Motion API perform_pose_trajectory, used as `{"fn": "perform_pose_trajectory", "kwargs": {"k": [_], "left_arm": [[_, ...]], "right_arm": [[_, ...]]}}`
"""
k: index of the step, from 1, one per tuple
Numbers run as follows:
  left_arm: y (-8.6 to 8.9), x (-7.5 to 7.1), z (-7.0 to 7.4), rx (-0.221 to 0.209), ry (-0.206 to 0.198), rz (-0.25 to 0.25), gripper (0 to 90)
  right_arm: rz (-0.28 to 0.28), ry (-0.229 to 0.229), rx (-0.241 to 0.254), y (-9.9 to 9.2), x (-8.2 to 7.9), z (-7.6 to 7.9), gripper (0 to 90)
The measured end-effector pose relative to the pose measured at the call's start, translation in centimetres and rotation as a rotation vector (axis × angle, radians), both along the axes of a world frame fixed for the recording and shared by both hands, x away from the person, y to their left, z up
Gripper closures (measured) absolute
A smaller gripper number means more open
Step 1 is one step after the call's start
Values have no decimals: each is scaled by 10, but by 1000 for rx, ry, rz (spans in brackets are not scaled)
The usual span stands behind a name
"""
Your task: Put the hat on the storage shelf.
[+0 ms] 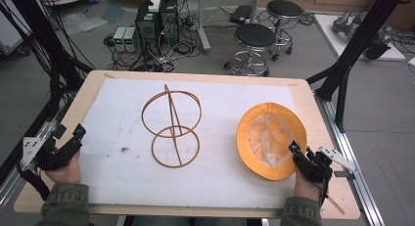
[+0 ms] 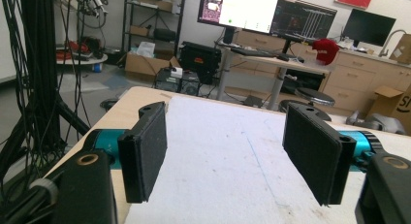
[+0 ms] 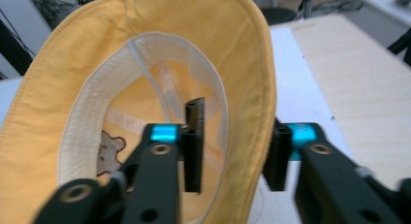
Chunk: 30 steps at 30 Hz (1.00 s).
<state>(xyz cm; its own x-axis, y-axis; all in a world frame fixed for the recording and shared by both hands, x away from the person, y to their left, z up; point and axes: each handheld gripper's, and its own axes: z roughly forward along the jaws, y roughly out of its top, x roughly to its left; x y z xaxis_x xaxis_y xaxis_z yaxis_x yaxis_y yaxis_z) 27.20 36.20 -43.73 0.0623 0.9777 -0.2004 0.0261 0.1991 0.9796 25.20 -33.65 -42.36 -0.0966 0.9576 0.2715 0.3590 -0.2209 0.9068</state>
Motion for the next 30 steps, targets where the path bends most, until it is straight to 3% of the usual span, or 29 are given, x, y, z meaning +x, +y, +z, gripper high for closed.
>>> {"fn": "perform_pose_trajectory", "kwargs": {"k": [2,5,20,26,30], "left_arm": [[0,0,0,0,0,0,327],[0,0,0,3,3,0,327],[0,1,-1,1,2,1,327],[0,1,-1,2,4,1,327],[0,1,-1,-1,4,0,327]], "right_arm": [[-14,7,29,-1,-1,1,825],[-36,0,41,-1,-2,2,854],[-40,-49,-19,6,-6,7,862],[-36,-68,-25,7,-7,8,862],[-34,-90,-4,9,-9,11,862]]}}
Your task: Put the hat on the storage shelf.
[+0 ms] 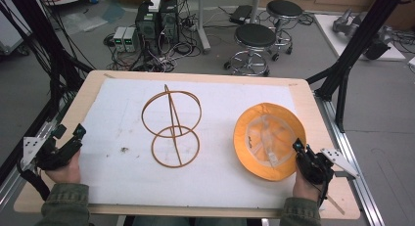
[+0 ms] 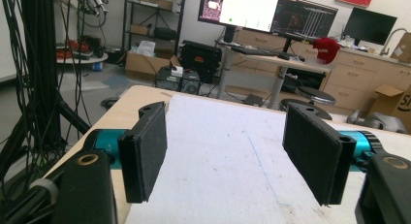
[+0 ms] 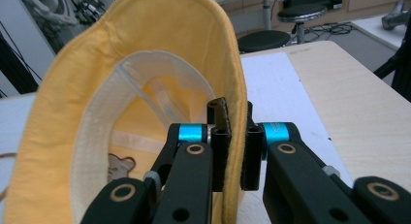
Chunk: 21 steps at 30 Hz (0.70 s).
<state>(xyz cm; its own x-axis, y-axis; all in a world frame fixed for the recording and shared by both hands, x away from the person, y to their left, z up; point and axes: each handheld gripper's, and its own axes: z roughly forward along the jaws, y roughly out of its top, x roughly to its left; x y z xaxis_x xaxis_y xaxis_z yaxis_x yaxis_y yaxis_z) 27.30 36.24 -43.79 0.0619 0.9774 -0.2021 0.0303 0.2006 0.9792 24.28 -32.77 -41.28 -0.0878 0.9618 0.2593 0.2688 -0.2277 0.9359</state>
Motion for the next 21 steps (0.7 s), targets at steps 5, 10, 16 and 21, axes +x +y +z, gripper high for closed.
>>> {"fn": "perform_pose_trajectory", "kwargs": {"k": [5,10,16,21], "left_arm": [[0,0,0,0,-5,-3,327],[-1,-1,1,-2,-7,-5,327],[-1,-2,1,-5,-7,-6,327],[-1,-2,1,-4,-7,-7,327]], "right_arm": [[8,-24,4,3,-1,5,864],[15,-66,-13,13,-1,17,866],[18,-77,-81,25,0,24,865],[16,-93,-96,30,-1,29,865]]}}
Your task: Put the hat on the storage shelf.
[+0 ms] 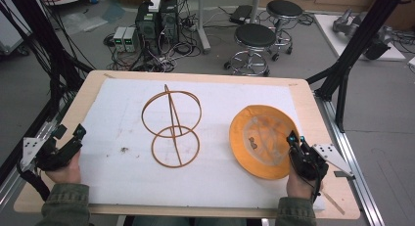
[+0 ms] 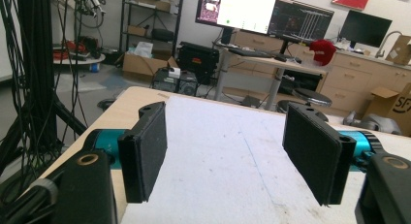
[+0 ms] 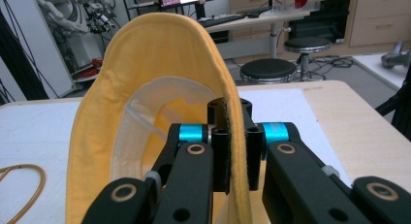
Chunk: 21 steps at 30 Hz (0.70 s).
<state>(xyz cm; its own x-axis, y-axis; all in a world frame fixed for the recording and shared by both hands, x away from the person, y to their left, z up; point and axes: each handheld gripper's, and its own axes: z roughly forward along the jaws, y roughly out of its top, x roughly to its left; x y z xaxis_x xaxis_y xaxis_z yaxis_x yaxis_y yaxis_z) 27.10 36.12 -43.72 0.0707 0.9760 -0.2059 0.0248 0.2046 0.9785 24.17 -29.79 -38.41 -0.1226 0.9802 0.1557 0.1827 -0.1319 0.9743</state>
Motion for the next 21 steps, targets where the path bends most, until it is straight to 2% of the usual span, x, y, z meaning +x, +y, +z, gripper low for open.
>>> {"fn": "perform_pose_trajectory", "kwargs": {"k": [8,17,21], "left_arm": [[0,0,0,-1,2,2,328],[0,0,0,-2,2,1,328],[0,0,0,-4,2,-1,328]], "right_arm": [[-25,-49,1,0,1,13,866],[-45,-139,31,7,9,37,867],[-53,-160,38,14,14,48,867]]}}
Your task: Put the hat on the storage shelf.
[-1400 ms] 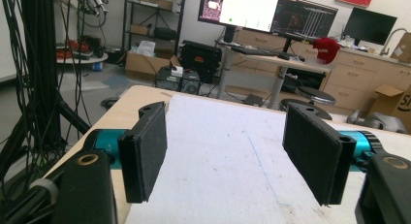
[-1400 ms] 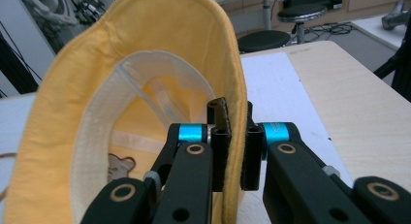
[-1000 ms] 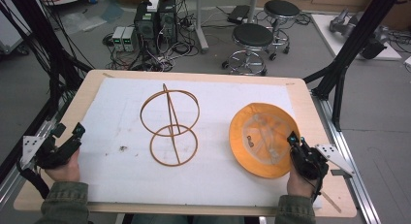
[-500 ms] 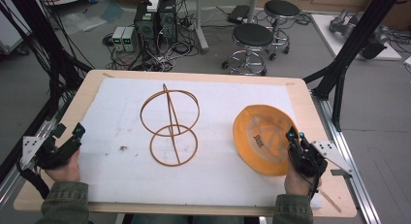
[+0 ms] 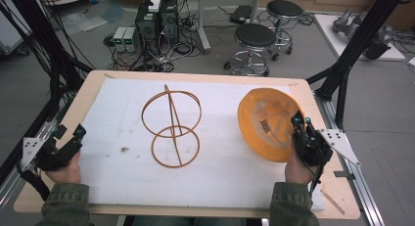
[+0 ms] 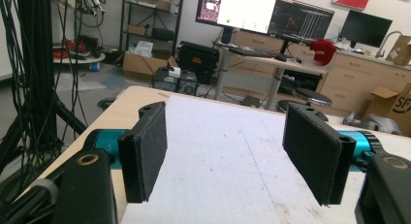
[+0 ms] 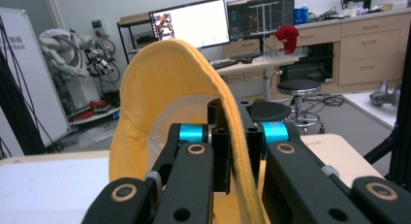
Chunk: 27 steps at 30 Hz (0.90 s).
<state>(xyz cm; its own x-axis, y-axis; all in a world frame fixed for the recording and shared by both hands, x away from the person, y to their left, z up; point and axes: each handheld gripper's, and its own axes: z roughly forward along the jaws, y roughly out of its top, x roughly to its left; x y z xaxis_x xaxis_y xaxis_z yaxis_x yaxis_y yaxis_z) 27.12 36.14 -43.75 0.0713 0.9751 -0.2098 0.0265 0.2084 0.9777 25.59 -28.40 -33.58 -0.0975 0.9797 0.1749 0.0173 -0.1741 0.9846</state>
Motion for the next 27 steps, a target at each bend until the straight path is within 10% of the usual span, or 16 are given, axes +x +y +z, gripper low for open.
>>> {"fn": "perform_pose_trajectory", "kwargs": {"k": [27], "left_arm": [[0,0,0,-9,-1,-3,329]], "right_arm": [[69,-116,-2,73,36,57,869]]}}
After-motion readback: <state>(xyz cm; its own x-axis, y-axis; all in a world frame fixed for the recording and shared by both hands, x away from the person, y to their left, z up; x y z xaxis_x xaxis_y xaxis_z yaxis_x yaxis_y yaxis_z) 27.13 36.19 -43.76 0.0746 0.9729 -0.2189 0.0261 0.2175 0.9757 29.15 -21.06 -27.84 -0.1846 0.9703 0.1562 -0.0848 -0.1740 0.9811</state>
